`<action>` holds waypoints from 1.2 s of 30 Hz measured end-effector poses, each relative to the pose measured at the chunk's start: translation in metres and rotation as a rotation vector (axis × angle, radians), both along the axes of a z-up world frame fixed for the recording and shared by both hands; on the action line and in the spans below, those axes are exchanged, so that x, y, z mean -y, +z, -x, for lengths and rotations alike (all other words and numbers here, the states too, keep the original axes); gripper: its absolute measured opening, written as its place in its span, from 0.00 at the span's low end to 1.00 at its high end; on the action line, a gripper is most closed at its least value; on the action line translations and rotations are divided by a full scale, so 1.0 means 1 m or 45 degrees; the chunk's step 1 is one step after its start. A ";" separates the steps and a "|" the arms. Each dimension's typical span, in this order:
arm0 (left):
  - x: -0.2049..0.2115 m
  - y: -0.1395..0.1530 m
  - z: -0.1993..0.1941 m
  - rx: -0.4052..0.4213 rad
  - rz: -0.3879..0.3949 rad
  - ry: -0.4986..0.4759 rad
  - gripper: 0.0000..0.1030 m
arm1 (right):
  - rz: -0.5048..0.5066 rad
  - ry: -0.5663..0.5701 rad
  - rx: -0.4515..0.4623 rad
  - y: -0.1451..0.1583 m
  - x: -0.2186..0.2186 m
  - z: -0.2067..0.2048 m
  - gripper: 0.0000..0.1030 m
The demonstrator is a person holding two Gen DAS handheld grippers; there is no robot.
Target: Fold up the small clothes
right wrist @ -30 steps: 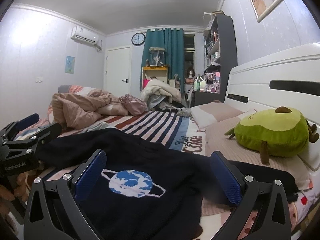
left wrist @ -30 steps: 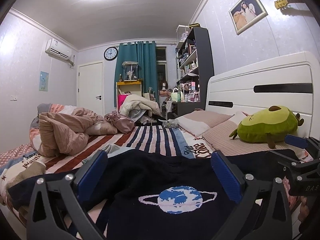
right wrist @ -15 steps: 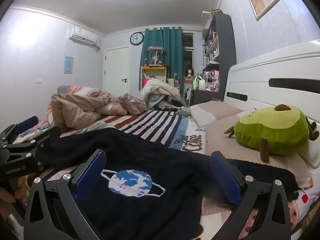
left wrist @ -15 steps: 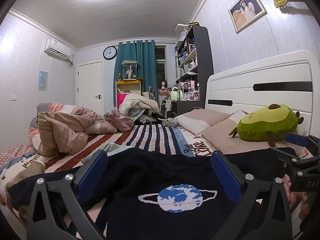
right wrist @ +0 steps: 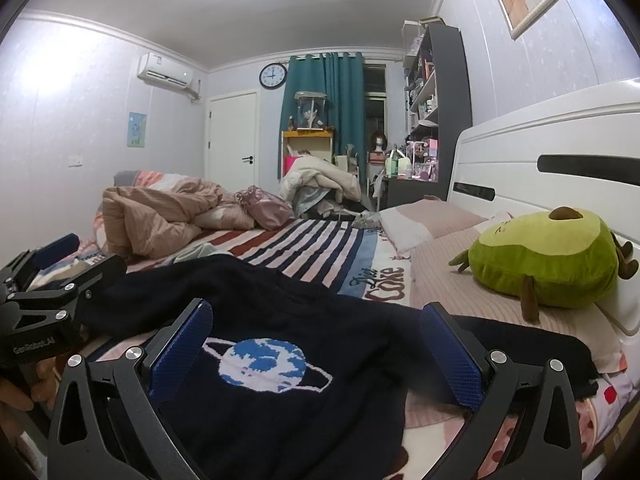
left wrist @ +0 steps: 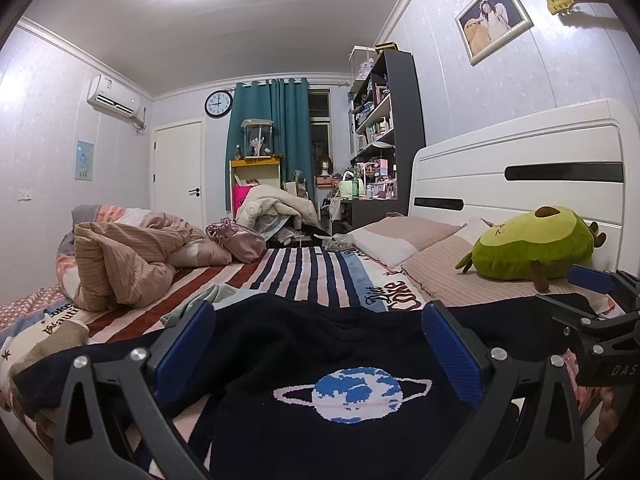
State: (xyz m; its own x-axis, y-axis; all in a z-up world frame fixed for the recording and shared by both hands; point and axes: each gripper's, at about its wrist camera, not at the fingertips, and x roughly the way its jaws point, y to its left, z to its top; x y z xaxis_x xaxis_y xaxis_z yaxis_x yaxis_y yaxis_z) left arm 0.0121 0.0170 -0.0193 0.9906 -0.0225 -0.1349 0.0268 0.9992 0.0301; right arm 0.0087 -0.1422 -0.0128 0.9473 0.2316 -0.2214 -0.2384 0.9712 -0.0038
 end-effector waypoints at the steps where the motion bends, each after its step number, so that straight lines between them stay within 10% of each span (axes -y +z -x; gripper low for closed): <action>1: 0.000 0.000 0.000 0.000 0.000 0.001 0.99 | 0.000 0.001 -0.001 0.000 0.000 0.000 1.00; 18: -0.056 -0.003 -0.003 -0.058 0.046 0.107 0.99 | 0.033 -0.018 -0.117 -0.017 -0.035 -0.021 1.00; 36: -0.342 -0.101 0.011 -0.417 0.365 0.522 0.87 | 0.054 0.163 -0.372 -0.109 -0.106 -0.078 1.00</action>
